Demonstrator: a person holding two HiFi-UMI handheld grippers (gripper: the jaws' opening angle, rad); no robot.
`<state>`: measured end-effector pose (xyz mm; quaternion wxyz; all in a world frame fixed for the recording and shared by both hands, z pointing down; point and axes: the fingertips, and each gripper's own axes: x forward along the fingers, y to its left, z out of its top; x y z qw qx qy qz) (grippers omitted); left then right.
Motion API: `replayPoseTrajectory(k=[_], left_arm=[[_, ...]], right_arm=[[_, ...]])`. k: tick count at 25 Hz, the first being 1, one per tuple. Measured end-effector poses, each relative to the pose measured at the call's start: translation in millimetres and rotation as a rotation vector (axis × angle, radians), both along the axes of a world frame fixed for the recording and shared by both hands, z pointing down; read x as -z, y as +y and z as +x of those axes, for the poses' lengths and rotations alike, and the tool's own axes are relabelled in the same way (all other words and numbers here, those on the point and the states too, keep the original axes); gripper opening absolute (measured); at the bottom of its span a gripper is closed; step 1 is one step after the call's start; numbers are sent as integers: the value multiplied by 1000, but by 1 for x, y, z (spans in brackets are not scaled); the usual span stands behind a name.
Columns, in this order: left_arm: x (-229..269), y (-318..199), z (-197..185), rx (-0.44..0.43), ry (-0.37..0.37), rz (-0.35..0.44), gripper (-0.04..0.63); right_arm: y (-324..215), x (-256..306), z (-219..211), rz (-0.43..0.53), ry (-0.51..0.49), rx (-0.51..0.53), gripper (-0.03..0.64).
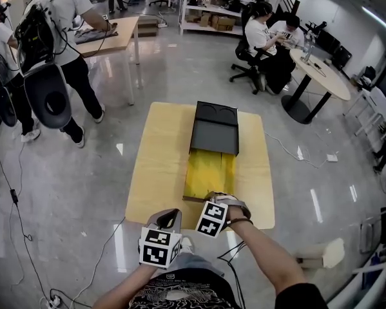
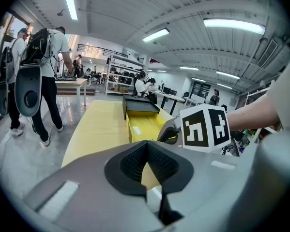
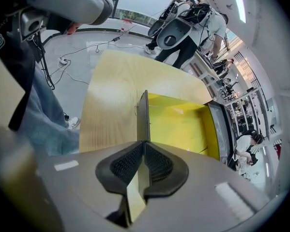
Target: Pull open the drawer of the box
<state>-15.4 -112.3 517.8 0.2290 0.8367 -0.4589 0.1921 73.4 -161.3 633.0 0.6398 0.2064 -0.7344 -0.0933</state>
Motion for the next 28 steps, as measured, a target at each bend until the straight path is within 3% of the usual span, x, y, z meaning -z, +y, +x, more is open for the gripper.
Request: replayPoseTrajectory(k=[11, 16, 21, 28], left_arm=[[-3, -6, 6, -4, 15, 7, 19], [-3, -10, 7, -3, 17, 12, 20], [-3, -14, 7, -5, 20, 15, 20], [-1, -24, 6, -12, 27, 25, 20]], right_arm=[[-1, -4, 1, 17, 6, 5, 31], [-10, -4, 3, 102, 0, -12, 35], [-14, 4, -2, 150, -73, -56, 46], [-16, 30, -14, 160, -250, -199, 31]])
